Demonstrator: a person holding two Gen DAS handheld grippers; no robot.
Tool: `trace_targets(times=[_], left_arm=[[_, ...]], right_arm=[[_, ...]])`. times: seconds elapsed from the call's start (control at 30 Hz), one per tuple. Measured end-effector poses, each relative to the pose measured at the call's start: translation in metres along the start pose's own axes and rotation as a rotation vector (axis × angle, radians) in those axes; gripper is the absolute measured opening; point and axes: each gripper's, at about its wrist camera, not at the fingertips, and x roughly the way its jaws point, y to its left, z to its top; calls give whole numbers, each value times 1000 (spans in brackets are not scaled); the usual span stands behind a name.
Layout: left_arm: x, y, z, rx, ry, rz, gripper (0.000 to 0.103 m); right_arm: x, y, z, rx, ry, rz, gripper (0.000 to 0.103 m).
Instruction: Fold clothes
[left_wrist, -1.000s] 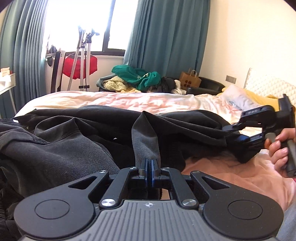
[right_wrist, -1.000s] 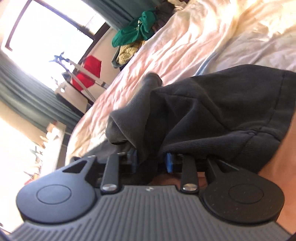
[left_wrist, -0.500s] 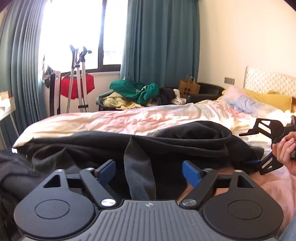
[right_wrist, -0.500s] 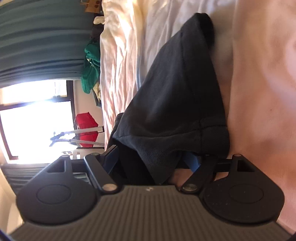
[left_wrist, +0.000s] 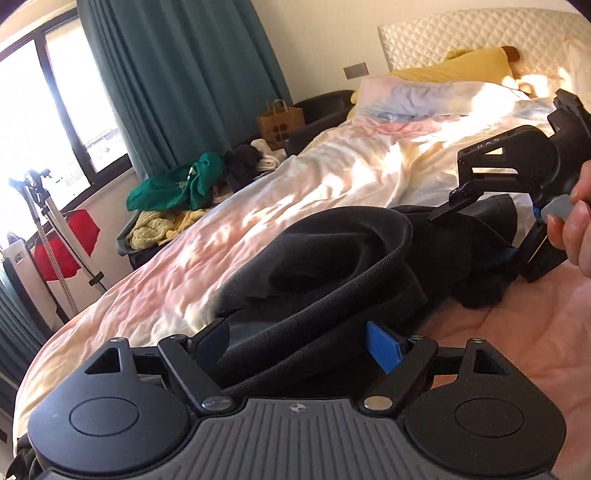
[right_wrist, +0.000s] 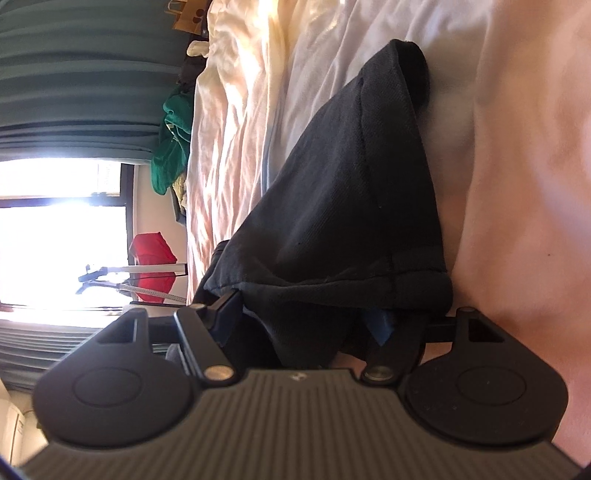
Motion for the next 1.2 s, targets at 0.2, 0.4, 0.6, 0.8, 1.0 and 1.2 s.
trace_targets(times=[0.2,0.4,0.6,0.8,1.0,1.2], left_arm=[[35,2,7,-84,17,-20,52],[19,21,12,-216,-42,-16,5],[-56,55,10,-413,-164,-25,4],[-131,90,-37,-659,-286,19,2],[-174,125,-85,-876,-358,65,2],[-228,160,-102,-945,-581,95,2]], right_arm=[[4,-1,0,-27,-11,0,72],[5,-2,-2,-55,-28,-4,55],[6,5,-8,-135,-44,6,23],[5,23,-16,-258,-79,4,10],[7,26,-18,-278,-103,-10,8],[26,95,-17,-467,-170,-34,5]])
